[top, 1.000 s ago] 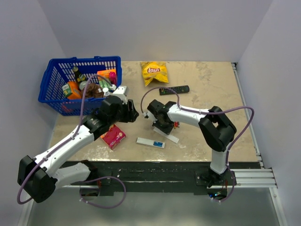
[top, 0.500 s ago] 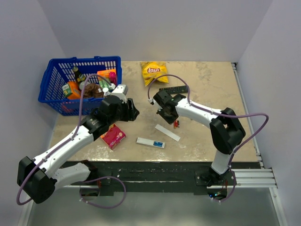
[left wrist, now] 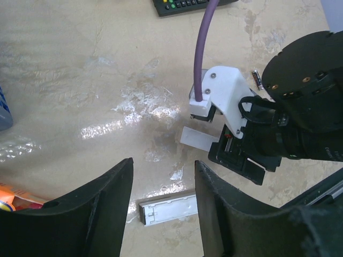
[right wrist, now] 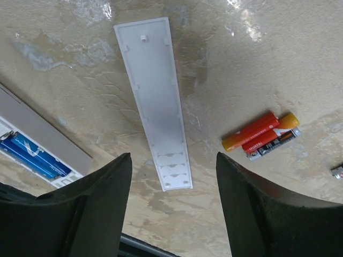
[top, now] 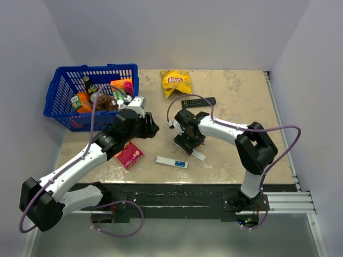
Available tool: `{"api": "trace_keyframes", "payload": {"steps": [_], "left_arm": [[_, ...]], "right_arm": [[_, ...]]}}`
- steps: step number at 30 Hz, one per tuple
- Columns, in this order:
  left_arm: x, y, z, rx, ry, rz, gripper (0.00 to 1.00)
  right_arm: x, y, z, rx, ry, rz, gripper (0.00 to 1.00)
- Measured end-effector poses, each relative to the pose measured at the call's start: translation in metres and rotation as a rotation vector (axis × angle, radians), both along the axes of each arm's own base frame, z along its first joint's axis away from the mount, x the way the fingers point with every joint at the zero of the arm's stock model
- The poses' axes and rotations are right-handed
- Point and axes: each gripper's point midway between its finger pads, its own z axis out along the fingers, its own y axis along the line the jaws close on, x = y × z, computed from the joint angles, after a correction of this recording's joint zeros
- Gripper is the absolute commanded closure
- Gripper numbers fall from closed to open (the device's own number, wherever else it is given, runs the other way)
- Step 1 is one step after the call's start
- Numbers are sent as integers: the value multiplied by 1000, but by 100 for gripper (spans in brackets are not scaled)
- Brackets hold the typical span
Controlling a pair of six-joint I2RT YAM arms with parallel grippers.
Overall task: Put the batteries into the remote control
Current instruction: Pick up the battery cover at the center of the board.
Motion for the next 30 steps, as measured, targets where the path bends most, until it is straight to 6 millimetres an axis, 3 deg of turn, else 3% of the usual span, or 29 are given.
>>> {"api": "trace_keyframes", "payload": {"steps": [7, 11, 19, 24, 30], "left_arm": [[0, 0, 0, 0, -1, 1, 46], [0, 0, 0, -1, -1, 1, 46], [2, -1, 3, -14, -7, 6, 45], [3, -2, 1, -34, -8, 18, 45], [-1, -2, -17, -63, 22, 39, 45]], "right_arm": [[-6, 4, -21, -32, 41, 13, 39], [-9, 6, -23, -35, 47, 15, 47], [-13, 11, -23, -44, 36, 11, 81], [-12, 10, -22, -44, 28, 0, 84], [-9, 12, -17, -31, 6, -5, 85]]}}
